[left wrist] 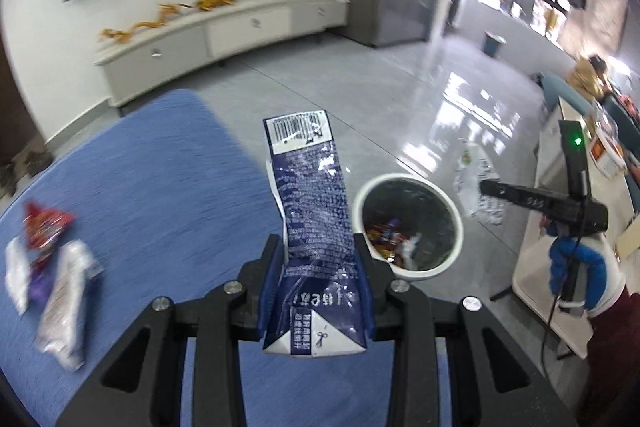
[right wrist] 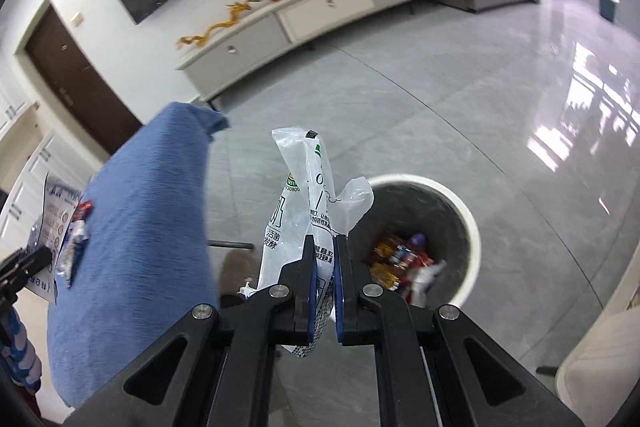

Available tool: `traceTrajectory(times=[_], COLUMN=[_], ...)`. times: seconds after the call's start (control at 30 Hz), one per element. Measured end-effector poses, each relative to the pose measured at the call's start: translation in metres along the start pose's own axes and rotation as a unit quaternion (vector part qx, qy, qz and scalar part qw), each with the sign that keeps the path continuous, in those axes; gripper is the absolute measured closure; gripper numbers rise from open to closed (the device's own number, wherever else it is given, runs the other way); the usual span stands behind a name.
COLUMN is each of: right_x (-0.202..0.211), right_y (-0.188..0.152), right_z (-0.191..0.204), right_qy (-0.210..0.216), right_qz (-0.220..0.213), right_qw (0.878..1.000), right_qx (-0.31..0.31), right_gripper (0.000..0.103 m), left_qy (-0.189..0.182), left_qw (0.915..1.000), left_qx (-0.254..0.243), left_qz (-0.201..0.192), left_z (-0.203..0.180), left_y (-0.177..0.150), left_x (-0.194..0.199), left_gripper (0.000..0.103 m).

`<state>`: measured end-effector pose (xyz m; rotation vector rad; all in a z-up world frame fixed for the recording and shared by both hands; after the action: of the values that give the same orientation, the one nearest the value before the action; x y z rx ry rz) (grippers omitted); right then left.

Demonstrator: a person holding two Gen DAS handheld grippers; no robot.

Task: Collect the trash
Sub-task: 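Carry the milk carton and white wrapper over the trash bin, then open both tools over the trash bin to drop the carton and wrapper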

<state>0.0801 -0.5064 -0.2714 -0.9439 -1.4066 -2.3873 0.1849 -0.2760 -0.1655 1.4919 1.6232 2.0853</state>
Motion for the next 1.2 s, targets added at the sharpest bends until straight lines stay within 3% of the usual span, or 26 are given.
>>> traceTrajectory(times=[0.3, 0.57, 0.77, 0.8, 0.87, 0.9, 0.93, 0.97, 1.2], right_x=[-0.045, -0.070, -0.080, -0.082, -0.086, -0.088, -0.089, -0.090, -0.084], right_y=[-0.020, -0.029, -0.027, -0.027, -0.027, -0.028, -0.027, -0.027, -0.024], right_z=[-0.067, -0.098, -0.104, -0.104, -0.102, -0.102, -0.102, -0.102, -0.100], right_qy=[-0.041, -0.062, -0.070, -0.071, -0.071, -0.071, -0.072, -0.076, -0.077], right_qz=[0.028, 0.046, 0.051, 0.053, 0.058, 0.061, 0.062, 0.062, 0.051], right_qw=[0.998, 0.996, 0.995, 0.995, 0.995, 0.994, 0.994, 0.994, 0.994], right_qx=[-0.038, -0.052, -0.053, -0.051, -0.050, -0.049, -0.049, -0.048, -0.052], right_gripper=[0.096, 0.095, 0.092, 0.092, 0.091, 0.082, 0.065, 0.058, 0.056], left_qy=[-0.058, -0.072, -0.070, -0.073, -0.079, -0.080, -0.082, -0.087, -0.089], left_qw=[0.9961, 0.9931, 0.9929, 0.9927, 0.9930, 0.9932, 0.9932, 0.9927, 0.9951], left_qx=[-0.031, -0.034, -0.036, -0.031, -0.020, -0.020, -0.018, -0.013, -0.001], left_qz=[0.059, 0.086, 0.090, 0.091, 0.085, 0.082, 0.081, 0.083, 0.044], left_z=[-0.085, -0.125, -0.135, -0.137, -0.143, -0.144, -0.145, -0.145, -0.133], left_y=[0.015, 0.012, 0.009, 0.009, 0.010, 0.012, 0.013, 0.014, 0.030], left_x=[-0.115, -0.182, -0.206, -0.210, -0.212, -0.213, -0.214, -0.214, -0.180], left_gripper=[0.071, 0.070, 0.068, 0.056, 0.042, 0.040, 0.040, 0.040, 0.040])
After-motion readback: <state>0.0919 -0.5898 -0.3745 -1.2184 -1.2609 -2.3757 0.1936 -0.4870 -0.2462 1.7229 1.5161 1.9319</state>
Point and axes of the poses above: each gripper's, at about its wrist camera, not at the fingertips, and x roughly against the way its jaws point, z to its left, y to its top, the point moved 6 cm from there along -x, roughly the way its jaws point, and after that the axes turned 13 degrees about -z, right-handed, at the moved point
